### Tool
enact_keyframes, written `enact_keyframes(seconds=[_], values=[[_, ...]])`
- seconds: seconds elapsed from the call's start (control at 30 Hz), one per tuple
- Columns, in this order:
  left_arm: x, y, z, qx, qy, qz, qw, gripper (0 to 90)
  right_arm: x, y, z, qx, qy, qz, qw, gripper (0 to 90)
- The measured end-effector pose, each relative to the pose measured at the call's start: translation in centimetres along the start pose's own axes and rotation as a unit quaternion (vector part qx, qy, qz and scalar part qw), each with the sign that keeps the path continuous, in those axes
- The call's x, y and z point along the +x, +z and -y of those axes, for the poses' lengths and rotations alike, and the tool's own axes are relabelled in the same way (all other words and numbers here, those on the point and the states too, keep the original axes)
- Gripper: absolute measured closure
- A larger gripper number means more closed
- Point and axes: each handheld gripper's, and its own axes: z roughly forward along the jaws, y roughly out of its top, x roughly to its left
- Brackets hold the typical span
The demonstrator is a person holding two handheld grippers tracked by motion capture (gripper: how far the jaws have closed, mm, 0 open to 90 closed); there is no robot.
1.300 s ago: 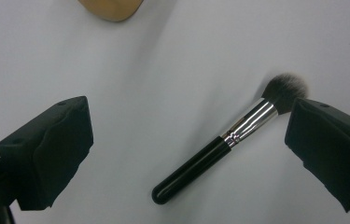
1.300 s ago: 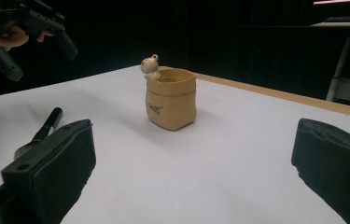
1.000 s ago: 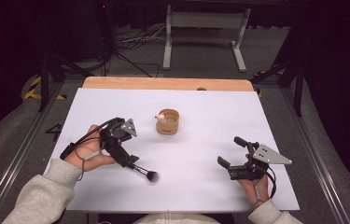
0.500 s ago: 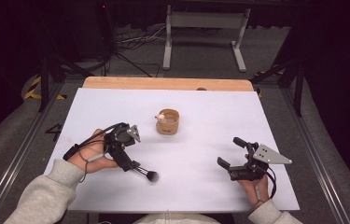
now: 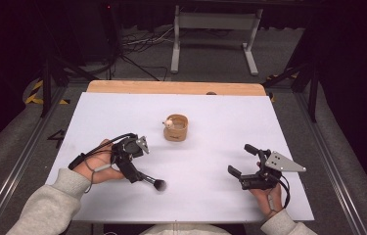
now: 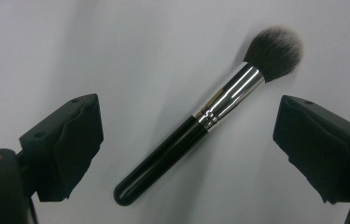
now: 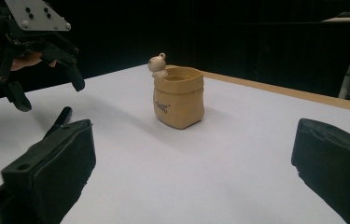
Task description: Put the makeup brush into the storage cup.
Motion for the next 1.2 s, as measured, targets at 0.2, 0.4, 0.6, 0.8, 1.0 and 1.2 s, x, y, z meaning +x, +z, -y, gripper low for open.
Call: enact_keyframes(seconds=[0.2,0.4,0.6,0.8,1.0,1.2], values=[[0.0,0.5,0.0,0.013,0.006,-0.002,0.9999,11.3,0.0,0.0,0.0,0.000,0.001,0.000,1.0000,0.1],[0.0,1.5,0.2,0.025,0.004,0.002,0.9997,14.2,-0.1,0.0,0.0,0.001,0.000,0.002,1.0000,0.1],[0.1,1.8,0.3,0.030,0.004,0.006,0.9995,16.8,0.0,0.0,0.0,0.003,0.000,0.002,1.0000,0.2],[0.1,2.1,0.2,0.042,0.011,0.010,0.9990,20.0,0.0,0.0,0.0,0.004,-0.001,0.002,1.0000,0.2],[-0.1,2.5,0.1,0.056,0.020,0.012,0.9982,25.6,0.0,0.0,0.0,0.003,0.000,0.002,1.0000,0.2],[-0.2,2.7,0.1,0.066,0.026,0.012,0.9974,30.1,0.0,0.1,0.1,0.004,-0.003,0.002,1.0000,0.3]])
